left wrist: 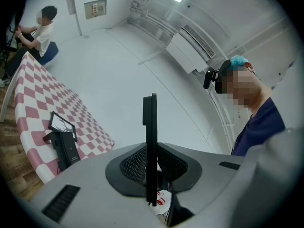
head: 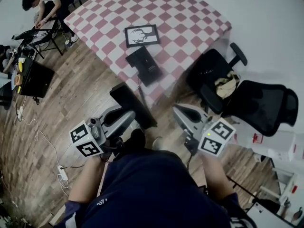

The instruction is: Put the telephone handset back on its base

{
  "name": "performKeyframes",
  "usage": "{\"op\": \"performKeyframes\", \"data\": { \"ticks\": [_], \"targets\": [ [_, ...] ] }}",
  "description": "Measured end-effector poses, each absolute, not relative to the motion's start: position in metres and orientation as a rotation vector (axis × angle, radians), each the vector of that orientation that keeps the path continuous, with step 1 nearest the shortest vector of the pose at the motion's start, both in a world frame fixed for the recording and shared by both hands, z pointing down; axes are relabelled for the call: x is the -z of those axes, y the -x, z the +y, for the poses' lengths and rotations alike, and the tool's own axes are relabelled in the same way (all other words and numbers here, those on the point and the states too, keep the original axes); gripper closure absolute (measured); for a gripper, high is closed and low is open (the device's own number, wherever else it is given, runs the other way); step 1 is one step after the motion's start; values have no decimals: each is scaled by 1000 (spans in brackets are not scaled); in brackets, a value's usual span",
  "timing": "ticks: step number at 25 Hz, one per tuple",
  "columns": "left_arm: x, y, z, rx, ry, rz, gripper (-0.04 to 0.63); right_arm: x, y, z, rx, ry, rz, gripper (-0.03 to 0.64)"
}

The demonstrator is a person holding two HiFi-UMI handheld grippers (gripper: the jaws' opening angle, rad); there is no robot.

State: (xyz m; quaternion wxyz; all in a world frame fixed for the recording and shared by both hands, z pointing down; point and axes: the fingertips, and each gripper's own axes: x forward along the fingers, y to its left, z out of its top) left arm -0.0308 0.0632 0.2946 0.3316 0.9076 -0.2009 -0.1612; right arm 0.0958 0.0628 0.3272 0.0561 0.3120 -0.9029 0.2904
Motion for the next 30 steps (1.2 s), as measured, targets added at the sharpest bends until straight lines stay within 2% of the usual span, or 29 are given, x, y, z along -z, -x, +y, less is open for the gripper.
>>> {"op": "performKeyframes", "data": {
  "ticks": [13, 30],
  "targets": [
    [-316, 74, -43, 402, -2324, -429, 505, -346, -51, -32, -975, -1036, -2646, 600],
    [-355, 83, -75, 381, -2237, -449, 505, -361, -36, -66, -1027, -994, -2585, 600]
  ]
}}
